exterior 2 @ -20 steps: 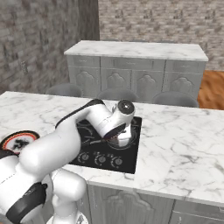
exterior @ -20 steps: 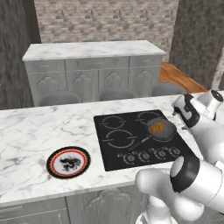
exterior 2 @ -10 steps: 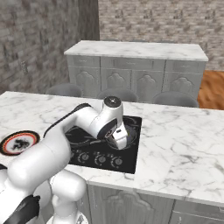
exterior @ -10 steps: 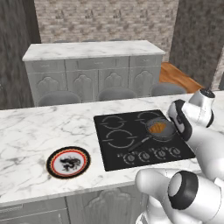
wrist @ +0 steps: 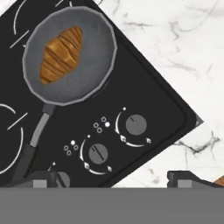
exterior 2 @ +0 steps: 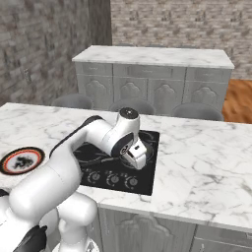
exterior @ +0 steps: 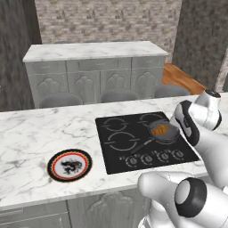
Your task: Pick the croissant and place it on the pan. Then turn on the stove to warm the croissant.
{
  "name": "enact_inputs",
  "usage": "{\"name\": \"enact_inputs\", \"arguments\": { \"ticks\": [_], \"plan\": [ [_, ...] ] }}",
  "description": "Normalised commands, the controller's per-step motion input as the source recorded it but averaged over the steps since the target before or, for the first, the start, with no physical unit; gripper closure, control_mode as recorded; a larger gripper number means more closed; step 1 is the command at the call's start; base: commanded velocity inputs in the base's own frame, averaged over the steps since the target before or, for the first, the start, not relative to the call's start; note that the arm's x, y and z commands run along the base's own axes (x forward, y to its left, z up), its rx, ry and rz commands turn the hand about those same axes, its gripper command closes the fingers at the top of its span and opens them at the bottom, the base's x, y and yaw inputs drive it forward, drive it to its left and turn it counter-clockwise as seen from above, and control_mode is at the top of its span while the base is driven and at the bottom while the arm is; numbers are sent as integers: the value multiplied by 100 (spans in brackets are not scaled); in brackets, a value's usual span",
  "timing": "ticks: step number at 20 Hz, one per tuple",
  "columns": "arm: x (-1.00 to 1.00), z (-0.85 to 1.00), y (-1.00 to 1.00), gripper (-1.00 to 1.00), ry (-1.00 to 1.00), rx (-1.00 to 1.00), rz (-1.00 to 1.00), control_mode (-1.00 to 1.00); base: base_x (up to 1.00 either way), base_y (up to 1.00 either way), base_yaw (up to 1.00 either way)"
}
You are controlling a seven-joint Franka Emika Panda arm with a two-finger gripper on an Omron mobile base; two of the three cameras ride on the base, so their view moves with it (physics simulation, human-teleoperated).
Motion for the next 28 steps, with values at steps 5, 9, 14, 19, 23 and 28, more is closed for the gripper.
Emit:
{"name": "enact_inputs", "arguments": {
  "ticks": [5,9,14,19,23,28],
  "plan": [
    [-2,-23,0,-100,5,-1,15,-100,0,0,0],
    [0,-22,0,-100,13,-1,6,-100,0,0,0],
    [0,-22,0,-100,12,0,1,-100,0,0,0],
    [0,-26,0,-100,3,0,0,-100,0,0,0],
    [0,-23,0,-100,0,0,1,-100,0,0,0],
    [0,-25,0,-100,0,0,0,-100,0,0,0]
  ]
}}
